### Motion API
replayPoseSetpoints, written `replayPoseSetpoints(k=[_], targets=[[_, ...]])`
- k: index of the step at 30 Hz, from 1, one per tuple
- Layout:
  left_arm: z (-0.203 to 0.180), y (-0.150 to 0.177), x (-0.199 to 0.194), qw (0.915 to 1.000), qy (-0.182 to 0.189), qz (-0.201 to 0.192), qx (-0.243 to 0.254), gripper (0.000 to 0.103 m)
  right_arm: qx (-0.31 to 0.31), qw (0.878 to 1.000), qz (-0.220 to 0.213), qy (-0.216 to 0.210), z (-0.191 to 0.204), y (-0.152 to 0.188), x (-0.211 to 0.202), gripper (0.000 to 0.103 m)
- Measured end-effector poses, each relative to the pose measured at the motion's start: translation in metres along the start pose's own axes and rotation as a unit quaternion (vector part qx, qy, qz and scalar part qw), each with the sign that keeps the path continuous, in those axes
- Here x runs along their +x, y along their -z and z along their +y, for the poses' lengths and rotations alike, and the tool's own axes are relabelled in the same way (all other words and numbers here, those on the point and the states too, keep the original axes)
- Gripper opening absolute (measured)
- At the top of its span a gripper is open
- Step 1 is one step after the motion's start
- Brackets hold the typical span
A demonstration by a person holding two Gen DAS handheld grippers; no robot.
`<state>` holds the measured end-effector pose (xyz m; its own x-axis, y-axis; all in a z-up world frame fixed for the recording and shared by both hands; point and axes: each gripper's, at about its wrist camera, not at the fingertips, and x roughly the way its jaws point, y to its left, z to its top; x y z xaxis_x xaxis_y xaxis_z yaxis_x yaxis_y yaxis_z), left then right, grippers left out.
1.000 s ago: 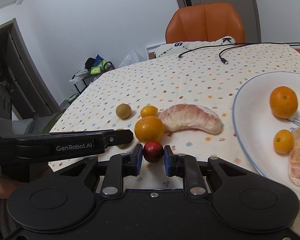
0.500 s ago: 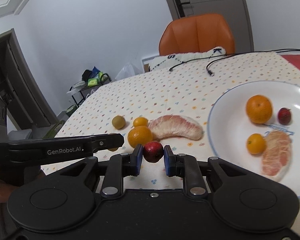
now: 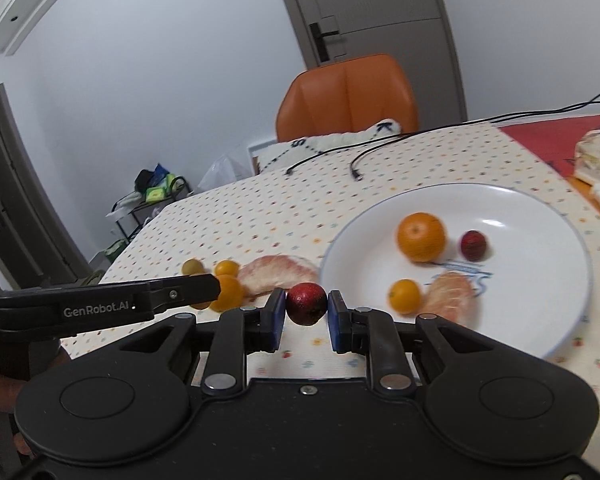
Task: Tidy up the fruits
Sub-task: 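Carry the plum and brown fruit onto the white plate and open both tools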
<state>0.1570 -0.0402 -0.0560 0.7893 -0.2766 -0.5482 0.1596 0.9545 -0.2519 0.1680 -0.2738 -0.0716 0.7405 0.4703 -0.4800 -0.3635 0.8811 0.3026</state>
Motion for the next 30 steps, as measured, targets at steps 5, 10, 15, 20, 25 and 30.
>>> replayPoseSetpoints(k=[5, 10, 15, 20, 25, 30], targets=[[-0.014, 0.0, 0.004, 0.9999, 0.009, 0.0, 0.008, 0.022, 0.01, 1.0, -0.008, 0.015, -0.014, 0.001, -0.011, 0.021], [-0.027, -0.001, 0.008, 0.9997, 0.017, -0.001, 0.015, 0.022, 0.02, 0.999, -0.013, 0.028, -0.028, 0.002, -0.02, 0.021], [-0.036, -0.004, 0.013, 0.9995, 0.023, -0.002, 0.019, 0.022, 0.028, 0.999, -0.017, 0.04, -0.041, 0.003, -0.027, 0.021], [-0.046, -0.003, 0.02, 0.9991, 0.032, 0.001, 0.027, 0.022, 0.034, 0.998, -0.021, 0.052, -0.052, 0.004, -0.033, 0.021], [-0.058, -0.002, 0.028, 0.9984, 0.039, 0.006, 0.039, 0.022, 0.043, 0.997, -0.024, 0.064, -0.064, 0.004, -0.037, 0.021], [-0.066, -0.004, 0.037, 0.9979, 0.045, 0.006, 0.046, 0.022, 0.05, 0.996, -0.025, 0.071, -0.073, 0.005, -0.037, 0.021]])
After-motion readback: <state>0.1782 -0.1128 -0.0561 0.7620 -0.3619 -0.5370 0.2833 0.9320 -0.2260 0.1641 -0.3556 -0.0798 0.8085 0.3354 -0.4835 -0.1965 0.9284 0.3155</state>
